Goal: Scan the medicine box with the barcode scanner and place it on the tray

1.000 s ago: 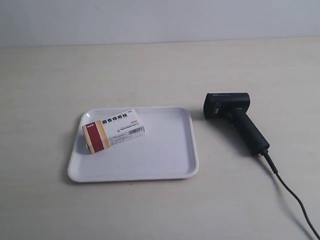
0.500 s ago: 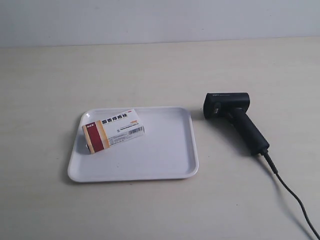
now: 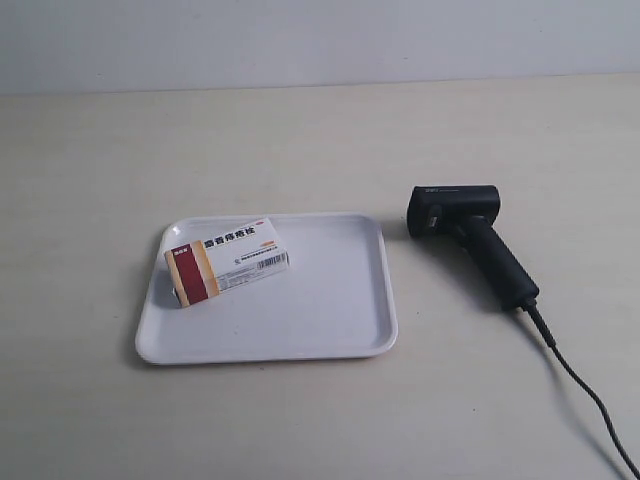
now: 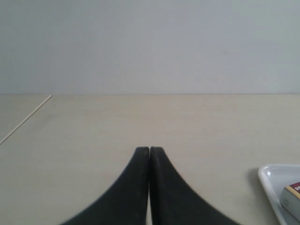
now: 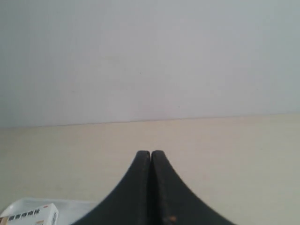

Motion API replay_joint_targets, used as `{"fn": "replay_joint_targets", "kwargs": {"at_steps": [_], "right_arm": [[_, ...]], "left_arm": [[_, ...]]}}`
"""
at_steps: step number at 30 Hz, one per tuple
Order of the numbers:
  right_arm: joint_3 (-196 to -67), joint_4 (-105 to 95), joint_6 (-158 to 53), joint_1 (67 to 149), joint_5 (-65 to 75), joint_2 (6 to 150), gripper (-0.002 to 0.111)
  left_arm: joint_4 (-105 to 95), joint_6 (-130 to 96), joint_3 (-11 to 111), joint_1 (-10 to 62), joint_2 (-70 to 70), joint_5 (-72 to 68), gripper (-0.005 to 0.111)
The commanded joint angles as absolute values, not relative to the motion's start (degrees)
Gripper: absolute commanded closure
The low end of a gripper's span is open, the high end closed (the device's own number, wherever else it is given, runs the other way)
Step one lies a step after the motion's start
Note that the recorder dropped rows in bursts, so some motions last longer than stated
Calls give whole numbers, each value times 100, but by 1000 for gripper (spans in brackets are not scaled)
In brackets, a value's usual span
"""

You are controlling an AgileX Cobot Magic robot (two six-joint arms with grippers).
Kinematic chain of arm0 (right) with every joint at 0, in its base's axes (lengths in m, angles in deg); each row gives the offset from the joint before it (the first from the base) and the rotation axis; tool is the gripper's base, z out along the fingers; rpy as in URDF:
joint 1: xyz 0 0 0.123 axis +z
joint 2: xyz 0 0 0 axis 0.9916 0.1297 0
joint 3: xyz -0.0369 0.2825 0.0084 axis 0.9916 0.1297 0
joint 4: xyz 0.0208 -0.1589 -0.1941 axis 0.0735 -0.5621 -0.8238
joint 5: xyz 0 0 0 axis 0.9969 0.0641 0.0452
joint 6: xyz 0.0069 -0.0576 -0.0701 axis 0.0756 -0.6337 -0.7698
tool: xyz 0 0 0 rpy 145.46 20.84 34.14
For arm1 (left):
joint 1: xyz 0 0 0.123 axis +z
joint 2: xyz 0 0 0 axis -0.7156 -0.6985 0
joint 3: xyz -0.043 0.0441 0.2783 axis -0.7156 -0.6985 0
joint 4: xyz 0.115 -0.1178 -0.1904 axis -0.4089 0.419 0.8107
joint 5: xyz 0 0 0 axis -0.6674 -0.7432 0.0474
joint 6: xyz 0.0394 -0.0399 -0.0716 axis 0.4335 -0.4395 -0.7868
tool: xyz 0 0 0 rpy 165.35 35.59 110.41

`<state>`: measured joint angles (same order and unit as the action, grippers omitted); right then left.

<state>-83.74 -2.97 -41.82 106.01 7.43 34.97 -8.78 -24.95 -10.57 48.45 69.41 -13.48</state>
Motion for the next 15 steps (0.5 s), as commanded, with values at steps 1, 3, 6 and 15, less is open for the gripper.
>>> {"fn": "replay_joint_targets", "kwargs": {"at_steps": [1, 3, 6, 15], "right_arm": [[-7196, -148, -4149, 10586, 172, 2625, 108], [-6893, -148, -4149, 10586, 428, 2184, 108], [-6795, -148, -4149, 10586, 1001, 1876, 108], [-6656, -175, -4149, 8972, 1012, 729, 108]], "left_arm": [[-851, -2499, -1057, 4845, 6974, -1380, 104], [-851, -2499, -1057, 4845, 6974, -1380, 104], [-851, -2499, -1057, 4845, 6974, -1380, 104], [-851, -2499, -1057, 4845, 6974, -1380, 104]]}}
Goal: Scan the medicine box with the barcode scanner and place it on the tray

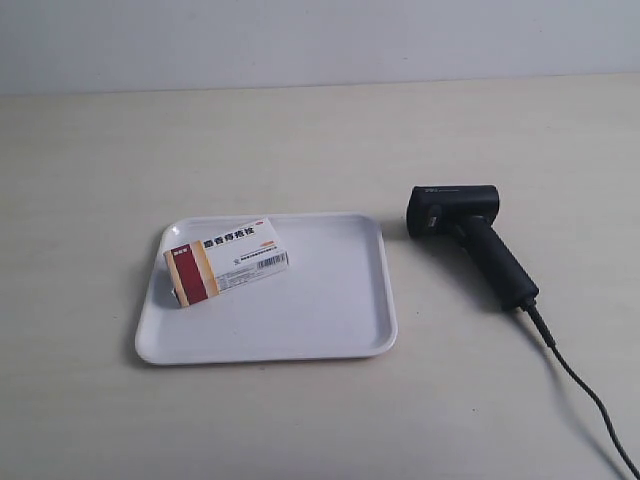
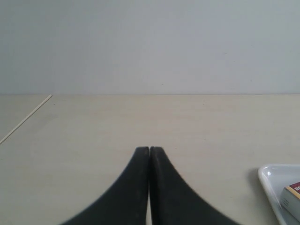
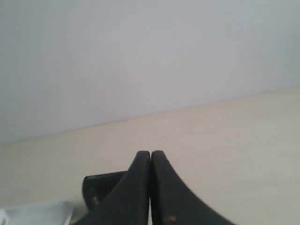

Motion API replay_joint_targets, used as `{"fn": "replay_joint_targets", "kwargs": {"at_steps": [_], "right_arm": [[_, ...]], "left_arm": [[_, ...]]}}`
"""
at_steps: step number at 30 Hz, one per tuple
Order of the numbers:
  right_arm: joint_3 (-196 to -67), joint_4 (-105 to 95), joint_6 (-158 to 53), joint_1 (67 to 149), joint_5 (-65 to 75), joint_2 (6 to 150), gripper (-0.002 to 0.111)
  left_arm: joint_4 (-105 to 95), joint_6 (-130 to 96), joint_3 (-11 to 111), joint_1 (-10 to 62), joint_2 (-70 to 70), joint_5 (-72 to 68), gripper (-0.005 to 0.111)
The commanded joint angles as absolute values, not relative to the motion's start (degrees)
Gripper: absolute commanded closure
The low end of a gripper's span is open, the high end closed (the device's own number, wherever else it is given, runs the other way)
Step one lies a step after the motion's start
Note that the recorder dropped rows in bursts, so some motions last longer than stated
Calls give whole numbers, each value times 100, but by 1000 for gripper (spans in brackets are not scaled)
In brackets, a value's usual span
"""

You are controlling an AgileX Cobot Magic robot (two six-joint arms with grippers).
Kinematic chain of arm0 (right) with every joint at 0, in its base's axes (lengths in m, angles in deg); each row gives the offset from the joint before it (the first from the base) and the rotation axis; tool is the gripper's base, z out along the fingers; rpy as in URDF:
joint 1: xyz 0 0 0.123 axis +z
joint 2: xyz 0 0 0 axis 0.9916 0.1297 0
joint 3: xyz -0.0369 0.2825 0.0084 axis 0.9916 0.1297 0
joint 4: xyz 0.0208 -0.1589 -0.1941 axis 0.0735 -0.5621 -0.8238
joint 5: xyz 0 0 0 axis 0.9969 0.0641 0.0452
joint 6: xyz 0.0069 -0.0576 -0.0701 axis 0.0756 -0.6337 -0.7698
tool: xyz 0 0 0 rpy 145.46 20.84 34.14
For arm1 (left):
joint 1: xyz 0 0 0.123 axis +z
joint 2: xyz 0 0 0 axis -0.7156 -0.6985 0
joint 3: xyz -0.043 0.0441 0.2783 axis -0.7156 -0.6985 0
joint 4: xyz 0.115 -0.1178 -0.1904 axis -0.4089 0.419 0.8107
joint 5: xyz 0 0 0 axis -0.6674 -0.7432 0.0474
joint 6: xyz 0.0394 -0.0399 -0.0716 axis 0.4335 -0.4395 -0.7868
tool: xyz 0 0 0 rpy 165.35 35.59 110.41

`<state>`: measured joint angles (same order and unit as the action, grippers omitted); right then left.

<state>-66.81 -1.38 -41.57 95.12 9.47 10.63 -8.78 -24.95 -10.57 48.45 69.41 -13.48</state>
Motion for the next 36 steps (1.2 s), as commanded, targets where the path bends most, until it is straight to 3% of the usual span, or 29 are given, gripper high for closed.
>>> {"fn": "replay_joint_targets", "kwargs": {"at_steps": [1, 36], "right_arm": [[-6656, -202, -4149, 8879, 1044, 660, 108], [-6656, -500, -4585, 8782, 1583, 610, 108]], "left_arm": [[-851, -2499, -1057, 4845, 6974, -1380, 104], [-851, -2499, -1057, 4845, 6974, -1380, 104]]}}
